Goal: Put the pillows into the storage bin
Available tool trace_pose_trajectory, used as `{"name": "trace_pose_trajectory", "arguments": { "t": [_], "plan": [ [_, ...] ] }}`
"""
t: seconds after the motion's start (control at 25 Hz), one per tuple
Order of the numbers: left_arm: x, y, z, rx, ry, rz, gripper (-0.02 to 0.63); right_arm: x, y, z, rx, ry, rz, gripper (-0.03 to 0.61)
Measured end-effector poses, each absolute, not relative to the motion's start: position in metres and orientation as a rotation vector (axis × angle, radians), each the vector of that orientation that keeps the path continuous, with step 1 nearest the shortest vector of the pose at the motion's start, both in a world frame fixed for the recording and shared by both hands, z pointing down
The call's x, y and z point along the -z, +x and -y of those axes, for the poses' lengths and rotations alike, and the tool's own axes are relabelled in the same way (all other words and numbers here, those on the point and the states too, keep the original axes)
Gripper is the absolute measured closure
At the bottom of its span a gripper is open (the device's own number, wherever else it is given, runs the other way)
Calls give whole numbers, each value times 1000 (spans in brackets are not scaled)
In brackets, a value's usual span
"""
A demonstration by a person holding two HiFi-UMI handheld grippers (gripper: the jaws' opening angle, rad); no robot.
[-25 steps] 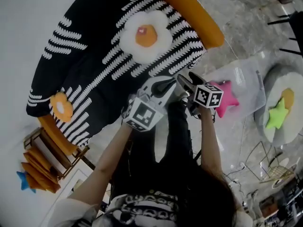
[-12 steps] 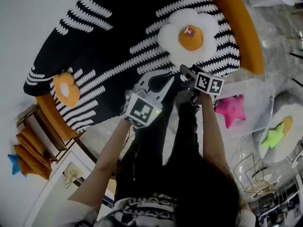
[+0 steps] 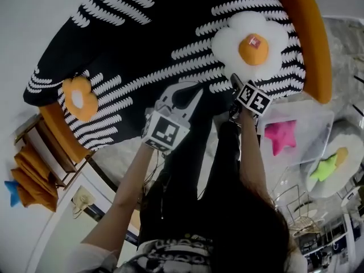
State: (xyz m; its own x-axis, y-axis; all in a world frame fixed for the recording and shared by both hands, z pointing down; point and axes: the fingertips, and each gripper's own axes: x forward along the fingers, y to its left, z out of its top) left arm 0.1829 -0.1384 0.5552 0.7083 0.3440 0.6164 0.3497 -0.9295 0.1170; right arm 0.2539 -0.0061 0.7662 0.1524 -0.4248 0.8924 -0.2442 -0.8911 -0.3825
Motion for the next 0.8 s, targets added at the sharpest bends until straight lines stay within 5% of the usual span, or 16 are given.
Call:
{"name": "trace_pose_trajectory", "arguments": {
  "t": [0.56,0.8],
  "plan": [
    [-544,191,141,966,-2908,622,597,-782,260,-11,1669,-1975,-282,160],
    [-549,189,126,973,-2877,700,597,-782,262,0,1606,-1926,-380,326]
  ]
}}
